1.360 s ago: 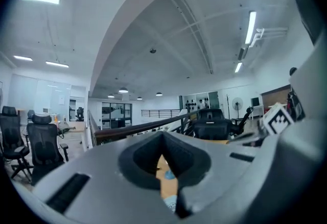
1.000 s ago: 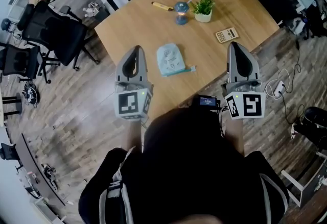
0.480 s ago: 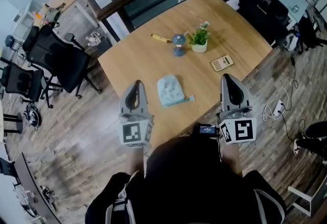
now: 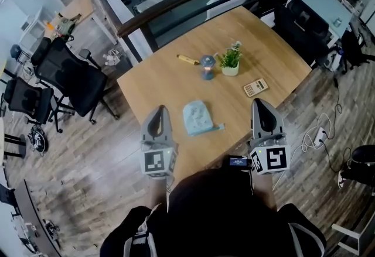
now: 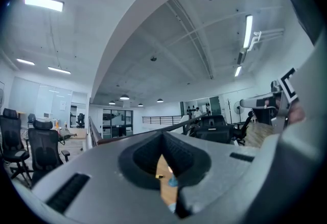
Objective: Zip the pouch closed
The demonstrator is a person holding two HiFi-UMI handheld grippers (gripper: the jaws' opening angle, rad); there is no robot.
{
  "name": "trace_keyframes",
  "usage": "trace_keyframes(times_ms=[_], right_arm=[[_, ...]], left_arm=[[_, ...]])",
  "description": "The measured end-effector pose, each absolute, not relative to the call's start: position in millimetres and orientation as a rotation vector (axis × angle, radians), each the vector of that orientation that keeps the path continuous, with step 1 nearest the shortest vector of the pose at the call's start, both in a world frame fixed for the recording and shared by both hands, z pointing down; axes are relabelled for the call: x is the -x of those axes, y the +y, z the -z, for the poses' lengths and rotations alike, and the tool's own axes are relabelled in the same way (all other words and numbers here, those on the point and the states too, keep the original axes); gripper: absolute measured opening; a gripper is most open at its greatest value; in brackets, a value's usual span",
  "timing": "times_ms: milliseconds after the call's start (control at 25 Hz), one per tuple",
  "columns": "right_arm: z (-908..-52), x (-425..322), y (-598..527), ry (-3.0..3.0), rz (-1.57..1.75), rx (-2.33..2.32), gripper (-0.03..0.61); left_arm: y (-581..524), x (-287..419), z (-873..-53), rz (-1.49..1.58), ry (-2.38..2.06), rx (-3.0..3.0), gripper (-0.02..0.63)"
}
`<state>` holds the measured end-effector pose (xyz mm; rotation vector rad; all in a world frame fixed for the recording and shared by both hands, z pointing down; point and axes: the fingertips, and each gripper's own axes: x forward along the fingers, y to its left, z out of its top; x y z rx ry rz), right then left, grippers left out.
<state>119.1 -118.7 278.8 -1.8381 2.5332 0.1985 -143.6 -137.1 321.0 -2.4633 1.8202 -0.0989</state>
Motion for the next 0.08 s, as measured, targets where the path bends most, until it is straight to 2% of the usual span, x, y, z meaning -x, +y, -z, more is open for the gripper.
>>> trace_keyframes(times_ms=[80], right_arm=[[-279.2,-115.5,-117.0,2.541,-0.192,1.83,0.015]], left_arm=[[-133.4,147.3,-320.8,0.1,1.834,2.458,0.0]])
